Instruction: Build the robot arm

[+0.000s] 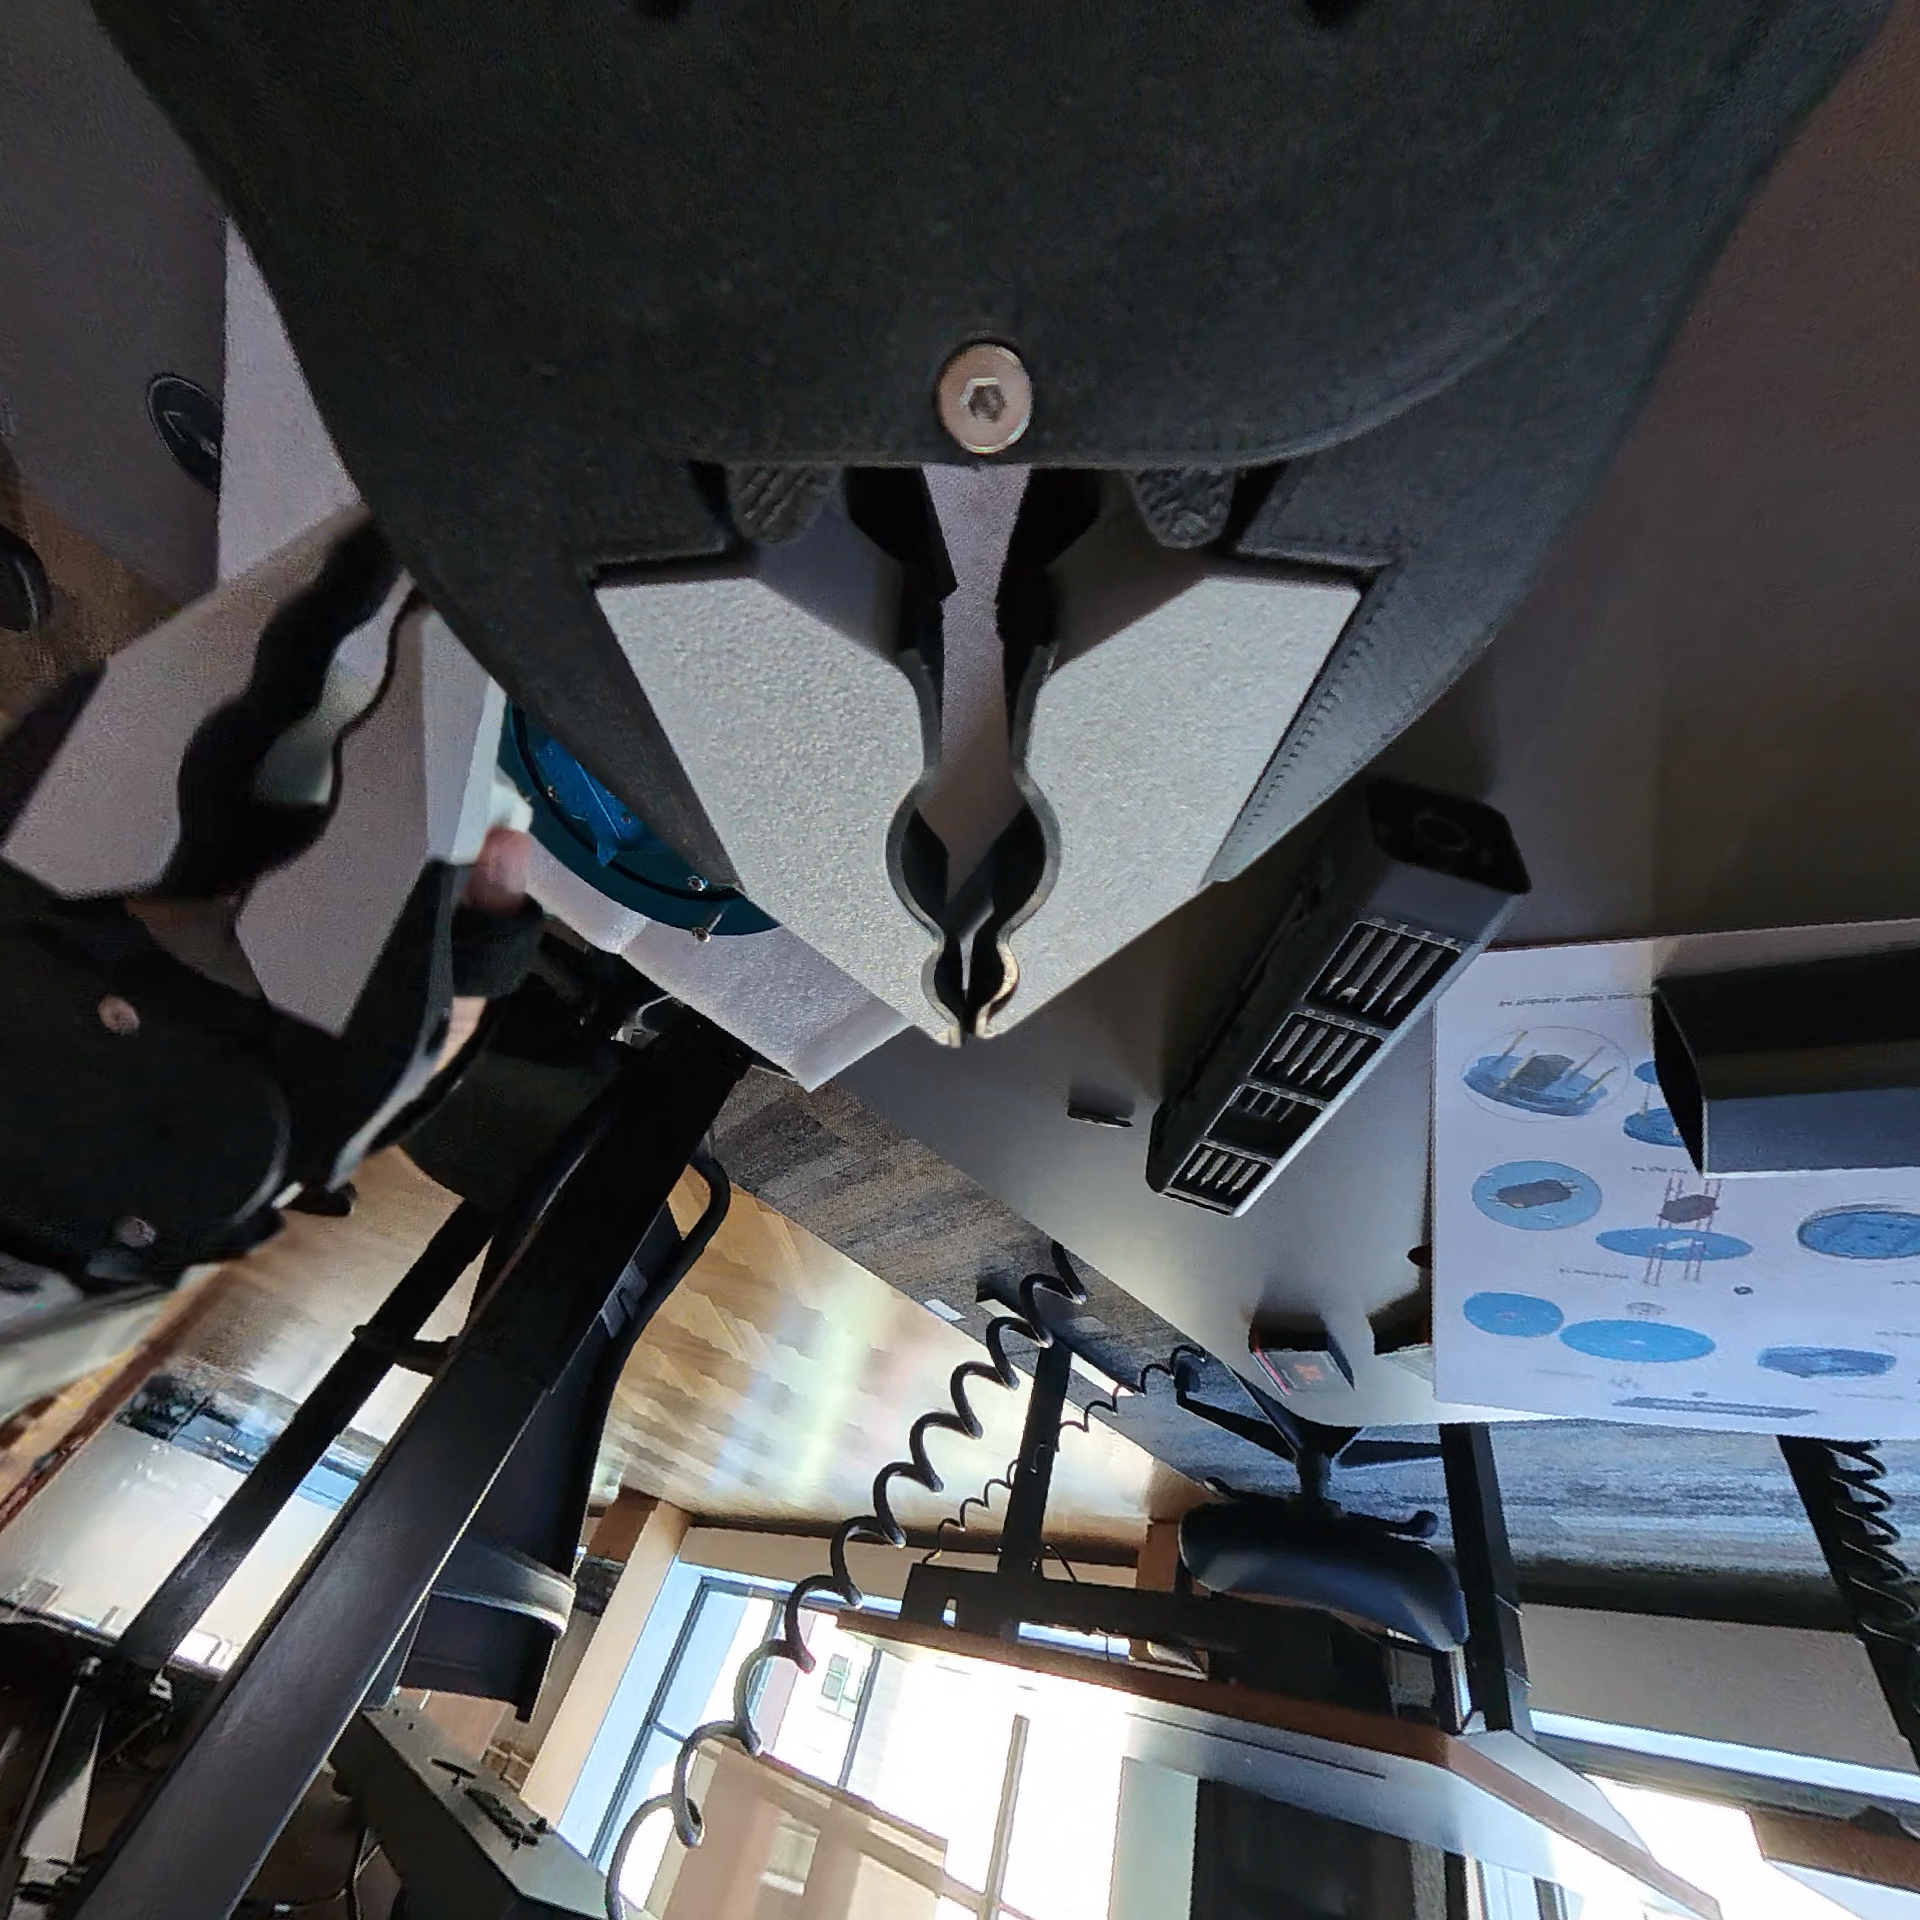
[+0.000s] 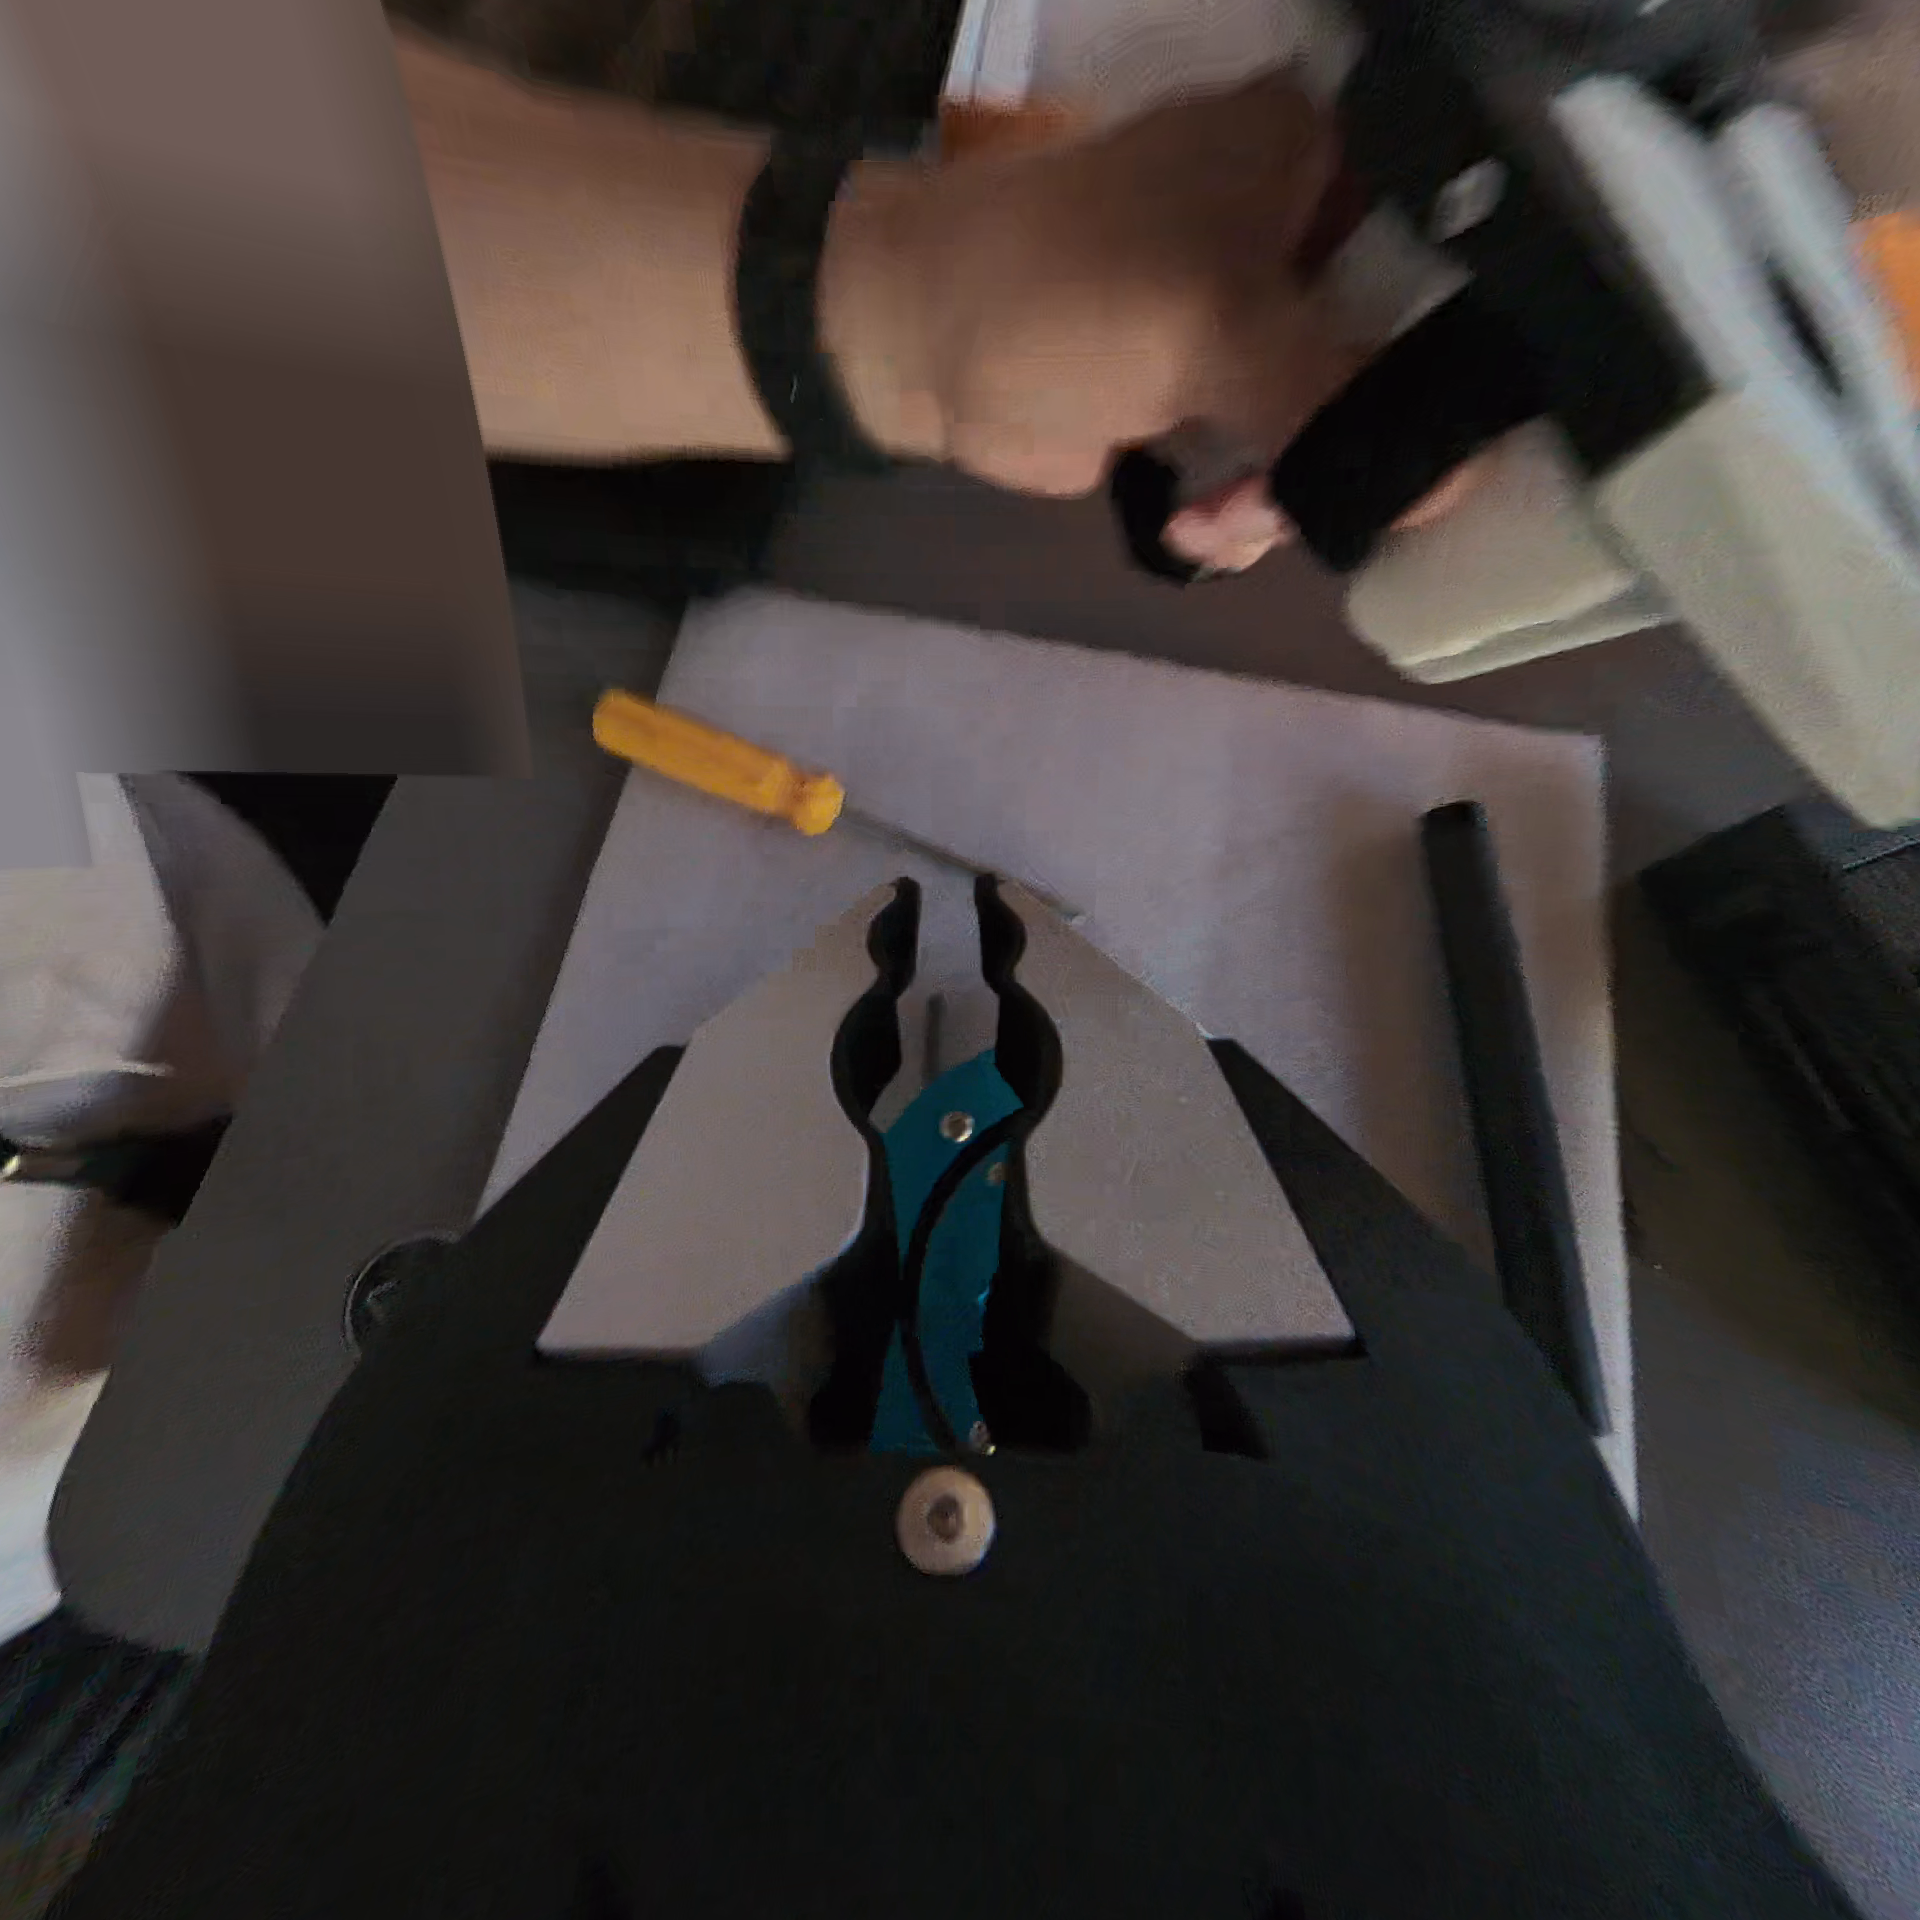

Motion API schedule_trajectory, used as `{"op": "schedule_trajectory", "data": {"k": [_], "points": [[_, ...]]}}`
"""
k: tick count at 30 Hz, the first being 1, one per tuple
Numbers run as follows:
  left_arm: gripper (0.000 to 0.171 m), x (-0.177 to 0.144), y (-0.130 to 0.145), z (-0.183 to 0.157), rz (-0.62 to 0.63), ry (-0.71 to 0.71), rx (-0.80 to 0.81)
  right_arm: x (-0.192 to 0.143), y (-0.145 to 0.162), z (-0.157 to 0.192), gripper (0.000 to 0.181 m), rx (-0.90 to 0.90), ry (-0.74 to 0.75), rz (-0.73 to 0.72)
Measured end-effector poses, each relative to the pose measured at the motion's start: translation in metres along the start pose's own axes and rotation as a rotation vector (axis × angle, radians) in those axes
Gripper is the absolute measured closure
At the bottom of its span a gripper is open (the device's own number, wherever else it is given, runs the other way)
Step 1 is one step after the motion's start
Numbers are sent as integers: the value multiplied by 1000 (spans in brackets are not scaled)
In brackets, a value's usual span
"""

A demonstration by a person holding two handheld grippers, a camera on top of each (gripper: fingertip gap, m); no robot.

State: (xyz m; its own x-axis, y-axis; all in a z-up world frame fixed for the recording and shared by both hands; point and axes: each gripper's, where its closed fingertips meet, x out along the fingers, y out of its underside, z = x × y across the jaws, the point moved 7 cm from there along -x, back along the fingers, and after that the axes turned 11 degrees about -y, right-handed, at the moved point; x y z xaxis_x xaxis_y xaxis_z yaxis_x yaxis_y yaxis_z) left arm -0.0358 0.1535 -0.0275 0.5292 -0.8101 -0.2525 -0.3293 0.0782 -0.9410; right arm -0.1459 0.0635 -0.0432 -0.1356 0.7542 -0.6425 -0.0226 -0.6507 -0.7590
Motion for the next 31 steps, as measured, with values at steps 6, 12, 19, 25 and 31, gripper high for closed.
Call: {"op": "schedule_trajectory", "data": {"k": [6,12,19,25,31], "points": [[171,-4,-1,0,5,-51,87,40,9,10,168,-99,24,580],[171,-10,-6,2,-19,-61,102,53,14,5,171,-29,58,801],[171,-17,-12,7,-43,-28,52,48,10,-1,178,93,-36,703],[164,-25,-21,-6,-88,167,-15,-12,-21,-16,179,357,-60,-179],[159,-37,-27,-40,-139,444,52,-83,-4,-40,179,755,-405,-948]]}}
